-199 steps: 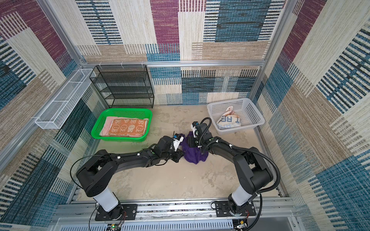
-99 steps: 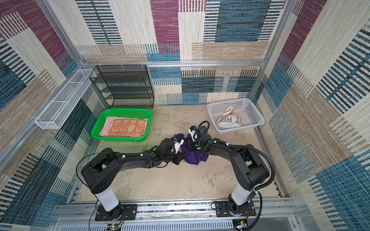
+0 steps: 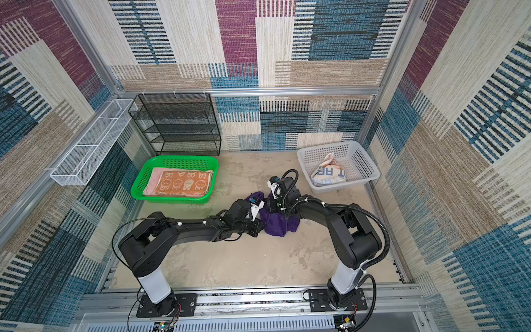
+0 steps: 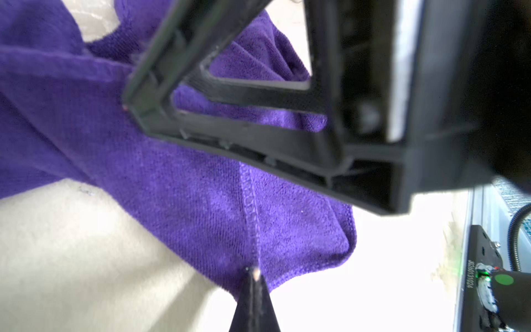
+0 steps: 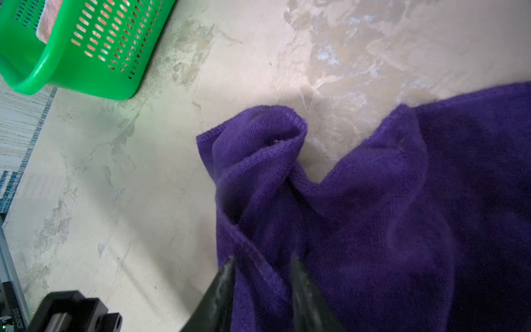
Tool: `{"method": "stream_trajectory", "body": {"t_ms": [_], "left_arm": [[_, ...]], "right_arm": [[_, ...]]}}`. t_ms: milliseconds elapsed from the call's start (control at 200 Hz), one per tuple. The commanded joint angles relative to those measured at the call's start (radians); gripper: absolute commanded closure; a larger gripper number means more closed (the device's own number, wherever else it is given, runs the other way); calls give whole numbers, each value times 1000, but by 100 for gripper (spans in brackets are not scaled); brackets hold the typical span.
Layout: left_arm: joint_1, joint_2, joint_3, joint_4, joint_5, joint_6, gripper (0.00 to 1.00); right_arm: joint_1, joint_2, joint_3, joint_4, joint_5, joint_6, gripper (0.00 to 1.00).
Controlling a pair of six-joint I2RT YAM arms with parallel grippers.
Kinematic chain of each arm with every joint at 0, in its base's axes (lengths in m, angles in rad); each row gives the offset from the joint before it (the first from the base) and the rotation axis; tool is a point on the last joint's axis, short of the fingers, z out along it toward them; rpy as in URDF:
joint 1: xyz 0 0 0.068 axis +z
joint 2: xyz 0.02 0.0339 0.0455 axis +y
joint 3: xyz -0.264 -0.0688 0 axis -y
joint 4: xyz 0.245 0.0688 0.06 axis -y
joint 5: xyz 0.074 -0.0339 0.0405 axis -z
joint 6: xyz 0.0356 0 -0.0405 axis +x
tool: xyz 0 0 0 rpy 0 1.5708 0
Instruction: Fold and stack the towels
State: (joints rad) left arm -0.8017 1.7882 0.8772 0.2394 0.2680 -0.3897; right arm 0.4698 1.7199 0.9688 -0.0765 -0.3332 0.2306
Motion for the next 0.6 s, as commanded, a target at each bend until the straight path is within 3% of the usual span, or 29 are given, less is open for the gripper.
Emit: {"method": "stream_trajectory", "body": {"t_ms": [0,75,170,326,476,596], "left_arm": [[-2,-3,8,9,10,-2,100],[-2,-4,9,6,10,1,100],[-2,-4,12,6,9,2,100],[-2,-8,21,-9,3,6,99],[1,-72,25,-52,-65,52,56],[11,-141,55,-122,-146,132,38]], "right_arm": [[0,13,14,11,-18,-17,67],[0,12,11,13,-20,-17,77],[0,-2,2,12,-16,-17,100],[1,-66,-19,-23,64,-20,100],[0,-193,-52,-105,273,-32,100],[0,-310,-83,-148,396,-59,100]]}}
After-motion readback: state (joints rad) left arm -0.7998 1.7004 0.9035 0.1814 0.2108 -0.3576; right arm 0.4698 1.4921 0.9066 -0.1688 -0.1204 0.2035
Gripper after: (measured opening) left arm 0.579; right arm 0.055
